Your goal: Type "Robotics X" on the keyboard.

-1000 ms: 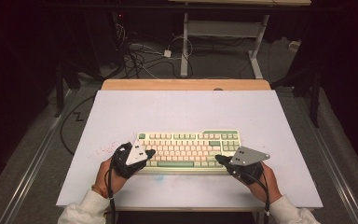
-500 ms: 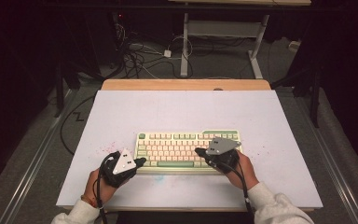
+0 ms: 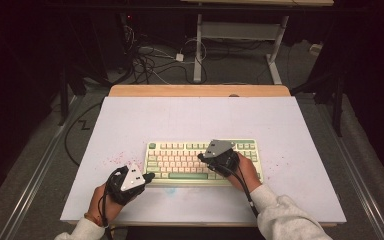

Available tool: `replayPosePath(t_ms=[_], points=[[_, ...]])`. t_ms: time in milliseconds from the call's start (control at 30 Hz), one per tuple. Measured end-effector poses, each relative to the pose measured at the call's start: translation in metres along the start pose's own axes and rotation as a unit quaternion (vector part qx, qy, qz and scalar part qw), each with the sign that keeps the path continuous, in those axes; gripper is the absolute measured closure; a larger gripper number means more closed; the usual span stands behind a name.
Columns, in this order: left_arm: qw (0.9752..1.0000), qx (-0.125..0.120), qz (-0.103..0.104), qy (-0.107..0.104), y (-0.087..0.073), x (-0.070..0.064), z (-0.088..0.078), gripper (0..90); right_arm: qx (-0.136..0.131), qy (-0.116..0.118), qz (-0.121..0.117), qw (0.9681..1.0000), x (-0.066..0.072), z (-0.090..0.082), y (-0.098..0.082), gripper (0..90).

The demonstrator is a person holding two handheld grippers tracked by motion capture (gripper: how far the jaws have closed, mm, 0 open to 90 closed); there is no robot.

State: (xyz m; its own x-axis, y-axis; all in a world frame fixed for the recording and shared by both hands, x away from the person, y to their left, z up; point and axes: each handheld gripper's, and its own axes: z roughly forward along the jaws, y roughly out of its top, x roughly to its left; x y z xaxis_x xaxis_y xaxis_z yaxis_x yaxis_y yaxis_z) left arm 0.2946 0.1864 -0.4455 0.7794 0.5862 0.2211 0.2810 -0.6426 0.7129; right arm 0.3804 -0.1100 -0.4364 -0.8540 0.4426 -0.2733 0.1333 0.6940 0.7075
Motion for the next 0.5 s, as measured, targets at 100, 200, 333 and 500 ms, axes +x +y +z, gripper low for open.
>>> replayPosePath(t_ms=[100, 200, 333, 500], points=[[1.0, 0.003, -0.001, -0.001, -0.001, 0.002, 0.0, 87.1, 0.009, -0.002, -0.001, 1.0, -0.002, 0.003, -0.001, 89.8], [1.0, 0.003, -0.004, -0.001, -0.002, 0.003, 0.001, 87.1, 0.013, -0.001, 0.004, 0.9999, -0.003, 0.008, -0.002, 89.7], [1.0, 0.008, -0.002, -0.004, -0.004, 0.004, 0.003, 87.1, 0.02, -0.002, 0.002, 0.9998, -0.006, 0.013, -0.002, 89.7], [0.9999, 0.01, -0.001, -0.009, -0.004, 0.004, 0.005, 87.1, 0.027, -0.001, 0.005, 0.9996, -0.007, 0.019, -0.004, 89.7]])
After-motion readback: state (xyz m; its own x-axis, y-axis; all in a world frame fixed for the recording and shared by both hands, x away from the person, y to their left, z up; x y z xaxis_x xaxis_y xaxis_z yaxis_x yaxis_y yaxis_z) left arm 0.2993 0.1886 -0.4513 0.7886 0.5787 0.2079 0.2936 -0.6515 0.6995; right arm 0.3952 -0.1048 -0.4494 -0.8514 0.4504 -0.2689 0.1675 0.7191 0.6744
